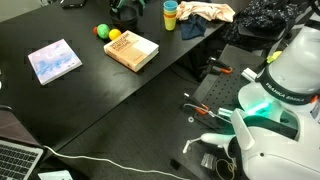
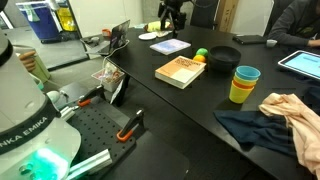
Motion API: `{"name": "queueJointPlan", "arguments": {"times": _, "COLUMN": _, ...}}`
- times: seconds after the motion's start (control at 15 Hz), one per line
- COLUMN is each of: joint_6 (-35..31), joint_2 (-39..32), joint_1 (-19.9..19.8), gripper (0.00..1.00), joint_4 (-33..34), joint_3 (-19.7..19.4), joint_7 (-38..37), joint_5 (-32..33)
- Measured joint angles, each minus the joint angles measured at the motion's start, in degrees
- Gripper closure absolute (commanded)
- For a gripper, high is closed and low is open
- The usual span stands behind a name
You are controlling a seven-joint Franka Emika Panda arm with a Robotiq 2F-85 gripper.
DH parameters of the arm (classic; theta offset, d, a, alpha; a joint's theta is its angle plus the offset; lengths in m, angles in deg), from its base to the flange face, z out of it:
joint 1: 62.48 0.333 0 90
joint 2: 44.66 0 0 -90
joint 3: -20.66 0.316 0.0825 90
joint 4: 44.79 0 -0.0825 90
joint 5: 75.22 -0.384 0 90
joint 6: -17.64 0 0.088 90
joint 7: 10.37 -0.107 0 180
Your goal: Unstack the bowls, then put the apple in the right black bowl and the orange in the bowl on the book
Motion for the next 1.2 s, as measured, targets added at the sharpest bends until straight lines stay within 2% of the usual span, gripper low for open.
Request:
{"name": "queueJointPlan", "arguments": {"times": 0.2, "joint_6": -5.9, "joint_2": -11.2, "joint_1": -0.1, "gripper": 0.00, "joint_4": 8.1, "joint_3": -0.4, "joint_7": -3.8, "joint_5": 4.2}}
{"name": "queueJointPlan", "arguments": {"times": 0.4, "joint_6": -9.4, "joint_2": -21.8, "joint_1": 1.1, "gripper": 0.00, "joint_4": 17.3, "joint_3": -3.2, "joint_7": -12.5, "joint_5": 11.1}}
{"name": "queueJointPlan", "arguments": {"times": 0.6, "joint_6": -10.2, "joint_2": -30.6, "joint_1": 1.9, "gripper": 0.00, "joint_4": 27.3, "joint_3": -6.2, "joint_7": -18.4, "joint_5": 12.1}}
{"name": "queueJointPlan", "arguments": {"times": 0.93, "joint_6": -9.6, "joint_2": -37.6, "joint_1": 2.5, "gripper": 0.00, "joint_4": 41.6, "joint_3": -7.6, "joint_7": -18.1, "joint_5": 16.0}}
{"name": "queueJointPlan", "arguments": {"times": 1.2, "joint_6": -6.6, "joint_2": -40.0, "joint_1": 3.2, "gripper": 0.00, "joint_4": 47.2, "joint_3": -7.2, "joint_7": -15.2, "joint_5": 17.9}}
